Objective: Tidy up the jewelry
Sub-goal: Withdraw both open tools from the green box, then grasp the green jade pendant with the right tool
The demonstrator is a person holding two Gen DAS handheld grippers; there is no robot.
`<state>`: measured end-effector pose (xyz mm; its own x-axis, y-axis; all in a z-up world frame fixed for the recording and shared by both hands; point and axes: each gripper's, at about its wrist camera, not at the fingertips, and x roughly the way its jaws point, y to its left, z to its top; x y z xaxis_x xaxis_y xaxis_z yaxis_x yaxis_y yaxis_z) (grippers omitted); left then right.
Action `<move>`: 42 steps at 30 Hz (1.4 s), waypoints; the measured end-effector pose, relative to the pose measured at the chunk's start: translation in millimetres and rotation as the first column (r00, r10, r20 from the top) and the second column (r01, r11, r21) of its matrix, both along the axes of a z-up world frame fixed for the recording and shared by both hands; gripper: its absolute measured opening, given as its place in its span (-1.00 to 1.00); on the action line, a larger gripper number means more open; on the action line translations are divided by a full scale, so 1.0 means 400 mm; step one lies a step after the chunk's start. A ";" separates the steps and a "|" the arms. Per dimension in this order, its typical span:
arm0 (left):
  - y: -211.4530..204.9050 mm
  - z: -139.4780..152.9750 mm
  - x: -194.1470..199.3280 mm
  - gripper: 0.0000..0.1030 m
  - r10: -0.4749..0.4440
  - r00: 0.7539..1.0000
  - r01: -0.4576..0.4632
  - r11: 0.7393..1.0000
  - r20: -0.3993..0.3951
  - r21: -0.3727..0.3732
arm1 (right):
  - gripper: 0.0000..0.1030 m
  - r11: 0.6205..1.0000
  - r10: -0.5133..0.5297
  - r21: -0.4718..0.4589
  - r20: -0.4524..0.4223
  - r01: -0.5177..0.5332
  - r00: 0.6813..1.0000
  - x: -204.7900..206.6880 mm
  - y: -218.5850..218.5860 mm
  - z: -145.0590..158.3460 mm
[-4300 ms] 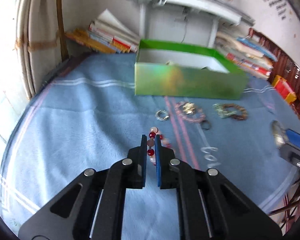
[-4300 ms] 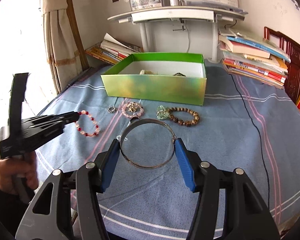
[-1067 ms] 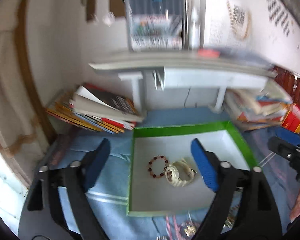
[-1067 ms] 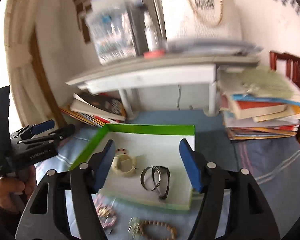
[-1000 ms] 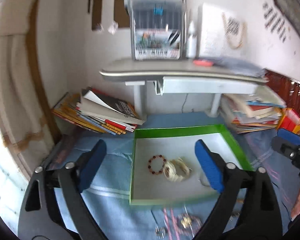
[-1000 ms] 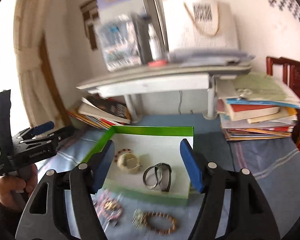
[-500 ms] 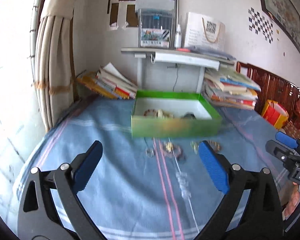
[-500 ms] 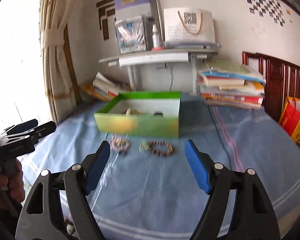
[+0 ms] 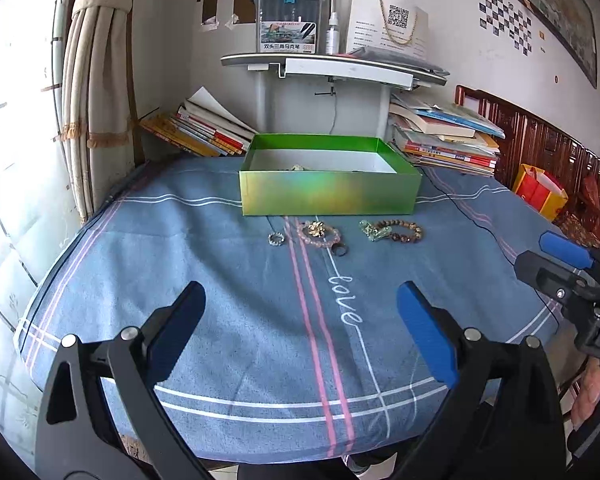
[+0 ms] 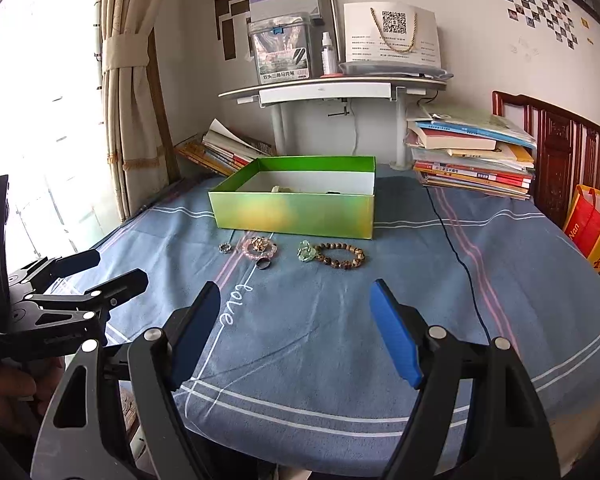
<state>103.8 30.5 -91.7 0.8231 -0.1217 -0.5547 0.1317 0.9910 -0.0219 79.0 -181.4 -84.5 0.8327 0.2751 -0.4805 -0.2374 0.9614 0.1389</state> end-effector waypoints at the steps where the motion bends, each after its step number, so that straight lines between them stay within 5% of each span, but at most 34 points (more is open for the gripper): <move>1: -0.001 0.002 0.002 0.86 -0.003 1.000 0.003 1.000 0.000 -0.001 | 0.47 1.000 -0.001 0.002 0.000 0.001 1.000 0.001 -0.002 0.001; 19: -0.019 -0.010 0.033 0.86 -0.028 0.999 0.028 1.000 -0.022 0.008 | 0.47 1.000 -0.005 0.009 -0.032 0.006 0.999 0.042 -0.013 -0.027; 28: -0.017 -0.017 0.072 0.86 -0.030 0.999 0.030 1.000 -0.034 0.002 | 0.45 1.000 0.010 -0.018 -0.064 -0.011 0.998 0.141 0.009 -0.056; 42: 0.014 -0.040 0.170 0.86 -0.009 0.998 0.007 1.000 -0.069 -0.029 | -0.17 0.989 0.048 -0.118 -0.273 -0.083 0.961 0.460 0.115 -0.162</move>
